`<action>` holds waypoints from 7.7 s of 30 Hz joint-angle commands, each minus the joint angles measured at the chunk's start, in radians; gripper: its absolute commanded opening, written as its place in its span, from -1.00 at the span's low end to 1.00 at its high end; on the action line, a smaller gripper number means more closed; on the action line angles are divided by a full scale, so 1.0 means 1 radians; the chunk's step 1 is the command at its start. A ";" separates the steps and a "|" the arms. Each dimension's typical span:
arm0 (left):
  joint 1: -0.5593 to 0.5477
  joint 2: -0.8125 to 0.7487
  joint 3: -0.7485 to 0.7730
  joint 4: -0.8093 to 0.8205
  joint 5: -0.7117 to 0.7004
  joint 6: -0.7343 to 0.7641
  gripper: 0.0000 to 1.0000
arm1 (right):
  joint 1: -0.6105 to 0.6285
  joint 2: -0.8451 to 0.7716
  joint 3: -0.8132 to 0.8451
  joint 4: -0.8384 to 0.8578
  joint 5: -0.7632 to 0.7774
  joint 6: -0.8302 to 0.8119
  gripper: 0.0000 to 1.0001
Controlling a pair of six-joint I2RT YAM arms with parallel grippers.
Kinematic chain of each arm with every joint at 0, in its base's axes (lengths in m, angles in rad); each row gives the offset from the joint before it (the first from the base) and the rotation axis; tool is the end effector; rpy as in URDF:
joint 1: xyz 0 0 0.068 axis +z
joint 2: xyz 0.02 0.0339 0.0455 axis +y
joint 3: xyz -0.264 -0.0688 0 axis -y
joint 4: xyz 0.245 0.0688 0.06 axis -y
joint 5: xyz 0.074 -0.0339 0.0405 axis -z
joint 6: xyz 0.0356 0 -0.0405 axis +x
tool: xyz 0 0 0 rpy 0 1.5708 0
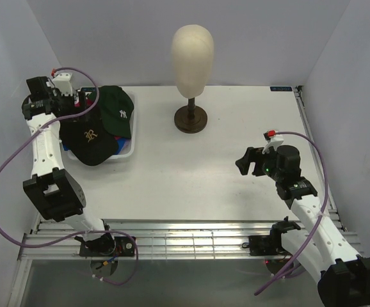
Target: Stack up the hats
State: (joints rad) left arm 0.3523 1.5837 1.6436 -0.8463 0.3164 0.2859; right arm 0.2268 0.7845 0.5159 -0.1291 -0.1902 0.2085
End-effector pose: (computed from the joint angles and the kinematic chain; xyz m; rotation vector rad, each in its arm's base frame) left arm 0.3235 0.1071 0.3757 0.0755 2.3079 -0.0500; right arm 0.1795 0.0483 0.2506 -0.1441 1.9858 0.4702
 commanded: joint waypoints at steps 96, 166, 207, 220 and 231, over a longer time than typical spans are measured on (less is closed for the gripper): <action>-0.001 -0.358 0.030 -0.183 0.475 -0.214 0.96 | 0.514 0.309 0.802 -0.566 0.596 -0.342 -0.85; -0.003 -0.412 -0.120 -0.116 0.452 -0.192 0.96 | 0.602 0.969 1.354 0.092 0.802 -1.463 -0.85; -0.003 -0.421 -0.157 -0.103 0.441 -0.185 0.96 | 0.571 0.993 1.463 -0.040 0.675 -1.354 -0.23; -0.003 -0.412 -0.163 -0.103 0.438 -0.182 0.96 | 0.606 0.886 1.366 0.002 0.699 -1.350 0.79; -0.001 -0.305 -0.234 -0.082 0.325 -0.110 0.96 | 0.707 0.598 1.107 0.029 0.699 -1.304 0.79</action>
State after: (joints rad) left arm 0.3477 1.2285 1.4452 -0.9592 0.7021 0.1326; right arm 0.9180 1.4879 1.6524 -0.1684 0.5095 -1.1339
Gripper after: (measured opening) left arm 0.977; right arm 0.897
